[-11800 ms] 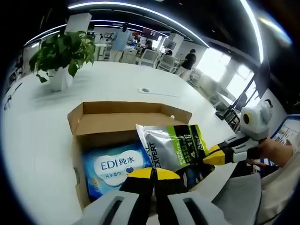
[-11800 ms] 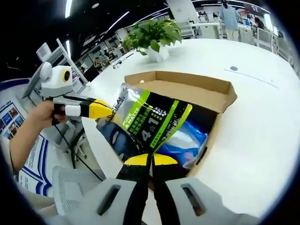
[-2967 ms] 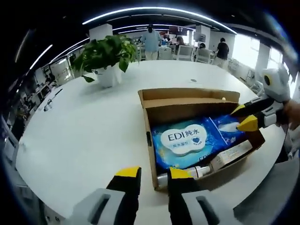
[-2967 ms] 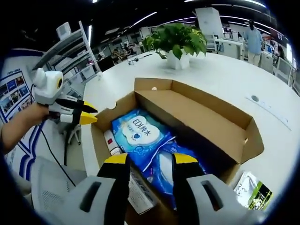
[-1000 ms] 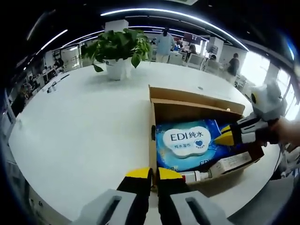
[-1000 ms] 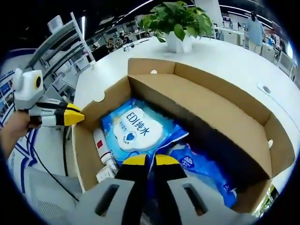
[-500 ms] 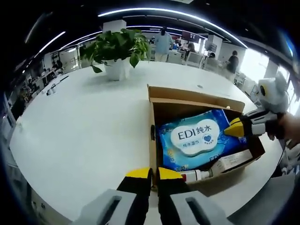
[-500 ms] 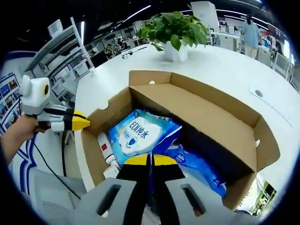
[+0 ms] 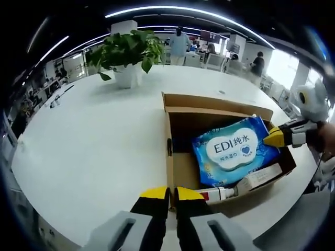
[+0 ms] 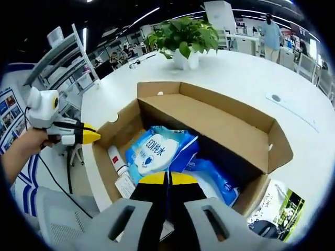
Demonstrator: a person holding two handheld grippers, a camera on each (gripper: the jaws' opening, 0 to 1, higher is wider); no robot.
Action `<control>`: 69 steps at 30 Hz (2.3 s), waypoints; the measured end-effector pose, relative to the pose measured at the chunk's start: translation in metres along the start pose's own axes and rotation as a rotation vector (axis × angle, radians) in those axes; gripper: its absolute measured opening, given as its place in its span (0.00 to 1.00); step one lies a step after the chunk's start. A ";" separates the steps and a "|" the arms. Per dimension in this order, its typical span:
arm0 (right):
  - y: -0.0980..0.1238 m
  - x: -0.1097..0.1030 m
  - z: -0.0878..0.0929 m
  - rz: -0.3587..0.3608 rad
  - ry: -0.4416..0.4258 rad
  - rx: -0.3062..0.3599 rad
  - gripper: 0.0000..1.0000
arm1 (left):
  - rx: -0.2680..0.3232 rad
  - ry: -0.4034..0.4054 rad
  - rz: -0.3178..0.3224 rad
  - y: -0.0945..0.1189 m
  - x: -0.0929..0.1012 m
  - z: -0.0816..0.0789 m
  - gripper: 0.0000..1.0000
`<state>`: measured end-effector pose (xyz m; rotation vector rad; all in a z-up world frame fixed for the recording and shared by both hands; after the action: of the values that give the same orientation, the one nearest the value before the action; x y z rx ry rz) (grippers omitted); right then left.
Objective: Operate the shoe box by opening the lid, removing the specified soft item, and placing it in the target area until the item is outside and the box remains undamaged.
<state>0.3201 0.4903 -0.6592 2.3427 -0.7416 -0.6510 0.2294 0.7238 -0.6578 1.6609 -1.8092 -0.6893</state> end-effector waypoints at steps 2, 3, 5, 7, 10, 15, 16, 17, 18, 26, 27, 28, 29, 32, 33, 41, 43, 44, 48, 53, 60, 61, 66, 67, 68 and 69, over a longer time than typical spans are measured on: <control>0.003 0.001 0.001 0.001 -0.010 0.001 0.00 | -0.006 -0.010 0.000 0.000 0.001 -0.001 0.04; 0.005 0.001 0.002 0.004 -0.012 0.003 0.00 | -0.012 -0.015 -0.001 0.000 0.001 -0.001 0.04; 0.007 0.001 0.005 0.008 -0.014 0.005 0.00 | -0.021 -0.022 -0.004 0.000 0.002 -0.002 0.04; 0.008 0.001 0.006 0.008 -0.017 0.005 0.00 | -0.028 -0.048 -0.011 0.000 0.003 -0.003 0.04; 0.009 0.002 0.009 0.010 -0.022 0.008 0.00 | -0.026 -0.093 -0.021 0.001 0.006 -0.007 0.06; 0.011 0.003 0.011 0.011 -0.008 0.001 0.00 | -0.007 -0.123 -0.005 0.005 0.009 -0.020 0.11; 0.011 0.003 0.012 0.011 -0.003 -0.003 0.00 | -0.005 -0.126 -0.002 0.005 0.009 -0.022 0.11; 0.011 0.004 0.012 0.014 0.003 -0.007 0.00 | 0.002 -0.128 0.012 0.005 0.011 -0.024 0.11; 0.011 0.005 0.013 0.014 0.005 -0.009 0.00 | 0.005 -0.122 0.024 0.004 0.014 -0.028 0.12; 0.011 0.008 0.016 0.019 0.031 -0.033 0.00 | -0.049 -0.148 0.101 -0.024 0.032 -0.028 0.15; 0.011 0.009 0.017 0.021 0.030 -0.038 0.00 | -0.054 -0.150 0.110 -0.027 0.034 -0.027 0.15; 0.011 0.009 0.017 0.021 0.032 -0.039 0.00 | -0.070 -0.154 0.123 -0.031 0.037 -0.027 0.16; 0.010 0.010 0.018 0.022 0.033 -0.041 0.00 | -0.080 -0.160 0.128 -0.034 0.039 -0.026 0.16; 0.010 0.011 0.019 0.026 0.039 -0.046 0.00 | -0.112 -0.169 0.151 -0.043 0.042 -0.025 0.17; 0.009 0.012 0.020 0.028 0.041 -0.048 0.00 | -0.119 -0.169 0.153 -0.046 0.042 -0.025 0.17; 0.008 0.016 0.025 0.035 0.020 -0.055 0.00 | -0.185 -0.088 0.231 -0.061 0.053 -0.026 0.17; 0.008 0.017 0.025 0.036 0.017 -0.056 0.00 | -0.197 -0.088 0.237 -0.065 0.054 -0.025 0.17; 0.008 0.017 0.025 0.036 0.018 -0.056 0.00 | -0.200 -0.094 0.232 -0.066 0.054 -0.025 0.17; 0.007 0.018 0.027 0.044 0.017 -0.066 0.00 | -0.237 -0.086 0.238 -0.071 0.056 -0.020 0.14; 0.007 0.019 0.028 0.050 0.018 -0.070 0.00 | -0.259 -0.082 0.251 -0.073 0.058 -0.018 0.10; 0.007 0.019 0.029 0.051 0.016 -0.066 0.00 | -0.260 -0.104 0.250 -0.074 0.057 -0.017 0.00; 0.007 0.019 0.029 0.051 0.015 -0.066 0.00 | -0.262 -0.101 0.253 -0.074 0.058 -0.017 0.00; 0.008 0.018 0.028 0.056 0.016 -0.058 0.00 | -0.260 -0.095 0.253 -0.073 0.057 -0.018 0.00; 0.008 0.018 0.028 0.057 0.017 -0.056 0.00 | -0.259 -0.090 0.251 -0.072 0.057 -0.018 0.00; 0.008 0.018 0.028 0.057 0.018 -0.052 0.00 | -0.257 -0.089 0.250 -0.071 0.057 -0.018 0.00; 0.009 0.018 0.027 0.057 0.022 -0.047 0.00 | -0.257 -0.086 0.250 -0.071 0.057 -0.018 0.00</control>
<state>0.3136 0.4629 -0.6773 2.2741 -0.7724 -0.6109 0.2886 0.6605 -0.6912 1.2319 -1.8580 -0.8510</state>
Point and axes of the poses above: the point that each gripper's makers call its tool centre point, and the gripper's own axes: y roughly backward along the fingers, x roughly to its right, z roughly out of its underside, the point moved 7 cm from there along y, roughly backward along the fingers, and after that the axes turned 2 degrees about x, right-handed, at the moved point
